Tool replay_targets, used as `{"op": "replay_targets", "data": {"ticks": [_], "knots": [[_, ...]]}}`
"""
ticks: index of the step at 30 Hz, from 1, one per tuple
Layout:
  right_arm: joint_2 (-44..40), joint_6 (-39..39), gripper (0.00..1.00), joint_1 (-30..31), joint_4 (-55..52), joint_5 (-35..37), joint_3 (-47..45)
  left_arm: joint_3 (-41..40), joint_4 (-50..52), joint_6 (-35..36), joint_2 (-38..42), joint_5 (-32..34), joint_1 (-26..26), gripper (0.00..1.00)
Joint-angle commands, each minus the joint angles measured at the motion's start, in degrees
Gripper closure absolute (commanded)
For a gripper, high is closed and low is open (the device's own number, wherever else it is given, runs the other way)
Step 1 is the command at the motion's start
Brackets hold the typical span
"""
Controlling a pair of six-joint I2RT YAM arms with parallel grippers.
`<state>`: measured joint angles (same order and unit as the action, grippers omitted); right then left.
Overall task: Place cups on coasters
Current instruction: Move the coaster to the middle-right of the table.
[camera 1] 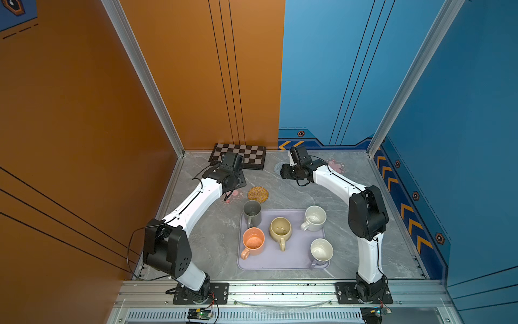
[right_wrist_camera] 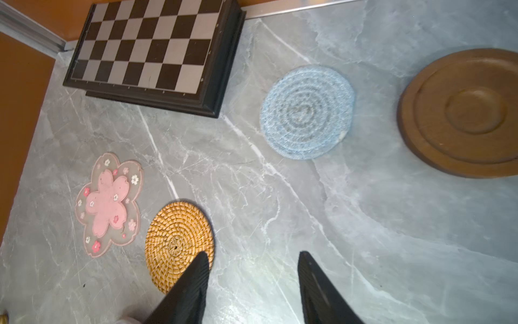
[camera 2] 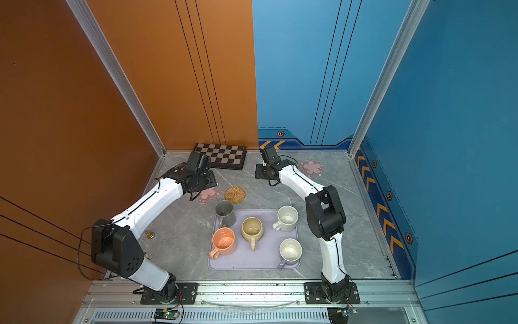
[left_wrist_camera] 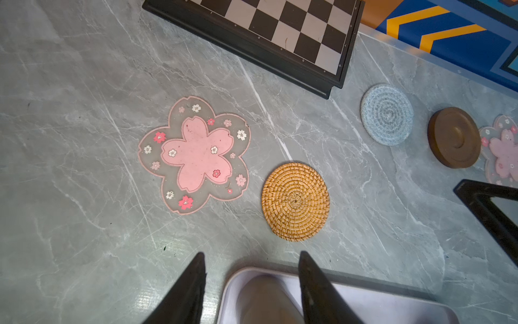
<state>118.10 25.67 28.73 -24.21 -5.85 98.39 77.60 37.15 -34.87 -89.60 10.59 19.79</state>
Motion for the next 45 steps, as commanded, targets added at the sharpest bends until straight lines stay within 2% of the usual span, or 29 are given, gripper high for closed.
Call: {"op": "replay_targets", "data": {"ticks": [1, 14, 31, 32, 45], "knots": [[0.29, -1.26, 0.47, 2.18, -2.85, -0.45, 1.56, -1.54, 1.08, 0.86, 1.95, -0.5, -0.13, 0.46], [8.43, 2.61, 0.48, 8.2, -2.96, -3.42, 7.91, -5.42, 2.56, -2.74, 4.35, -3.29, -6.42, 0.47], [20.02, 7.85, 0.53, 11.08, -3.13, -8.13, 16.44, -7.35, 2.52, -2.15, 4.39, -4.43, -8.61, 0.47], [20.35, 7.96, 0.53, 12.73, -3.23, -8.22, 16.48, -7.25, 2.55, -2.05, 4.37, -4.39, -8.61, 0.47], [20.27, 6.71, 0.55, 11.87, -9.9, -2.95, 13.84, -6.85, 2.49, -2.04, 3.3, -4.81, -9.19, 0.48]]}}
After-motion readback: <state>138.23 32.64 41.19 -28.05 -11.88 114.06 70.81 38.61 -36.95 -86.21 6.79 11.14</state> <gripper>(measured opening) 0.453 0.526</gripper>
